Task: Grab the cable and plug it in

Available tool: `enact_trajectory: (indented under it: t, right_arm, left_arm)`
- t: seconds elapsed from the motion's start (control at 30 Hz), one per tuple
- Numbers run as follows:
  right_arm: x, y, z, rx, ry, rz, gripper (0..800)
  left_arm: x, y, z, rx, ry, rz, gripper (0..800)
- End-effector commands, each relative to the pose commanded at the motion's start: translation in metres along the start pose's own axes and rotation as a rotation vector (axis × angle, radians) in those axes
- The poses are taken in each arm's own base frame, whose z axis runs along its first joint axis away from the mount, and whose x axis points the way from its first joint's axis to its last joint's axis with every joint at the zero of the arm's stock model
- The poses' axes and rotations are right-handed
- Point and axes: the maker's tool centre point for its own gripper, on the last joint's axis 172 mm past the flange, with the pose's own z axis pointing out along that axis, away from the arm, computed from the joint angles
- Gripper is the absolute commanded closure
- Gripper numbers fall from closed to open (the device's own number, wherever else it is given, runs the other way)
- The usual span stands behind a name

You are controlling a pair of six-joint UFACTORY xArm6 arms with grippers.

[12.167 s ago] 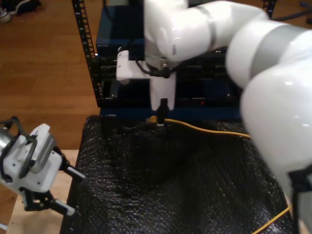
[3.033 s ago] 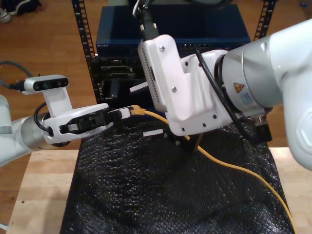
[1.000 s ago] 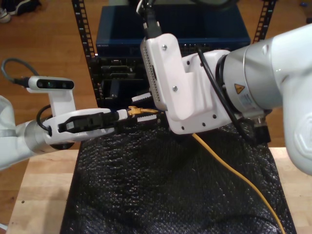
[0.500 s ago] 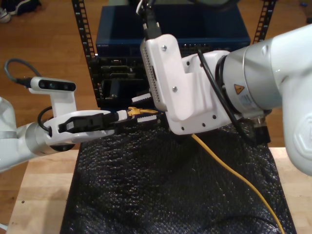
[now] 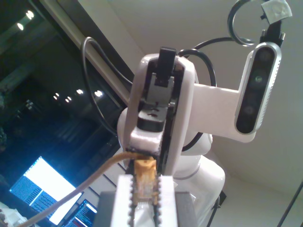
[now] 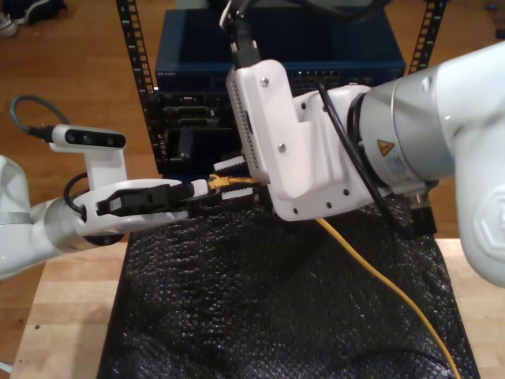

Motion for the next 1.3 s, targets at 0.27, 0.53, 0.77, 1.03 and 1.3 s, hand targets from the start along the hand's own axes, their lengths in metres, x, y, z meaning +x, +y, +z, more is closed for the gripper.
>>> enact_trajectory:
  t: [0.27, 0.53, 0.77, 1.03, 1.3]
  right_arm:
    - [0.0032, 0.0006, -0.0004, -0.004, 0.014, 0.014, 601]
    - [0.0043, 0.0011, -0.001, -0.006, 0.019, 0.018, 617]
    - [0.0081, 0.003, -0.0051, -0.016, 0.029, 0.02, 634]
    - [0.0081, 0.0026, -0.0052, -0.016, 0.03, 0.023, 652]
    - [0.0087, 0.0034, -0.0057, -0.018, 0.031, 0.023, 665]
  left_arm:
    - [0.0004, 0.0025, 0.0007, -0.009, 0.001, 0.001, 789]
    - [0.0, 0.0036, 0.001, -0.014, 0.002, 0.0, 787]
    - [0.0003, 0.0062, 0.0017, -0.023, 0.001, 0.001, 787]
    - [0.0007, 0.0066, 0.0018, -0.025, 0.002, 0.002, 787]
    - [0.0004, 0.0065, 0.0022, -0.025, 0.001, 0.001, 787]
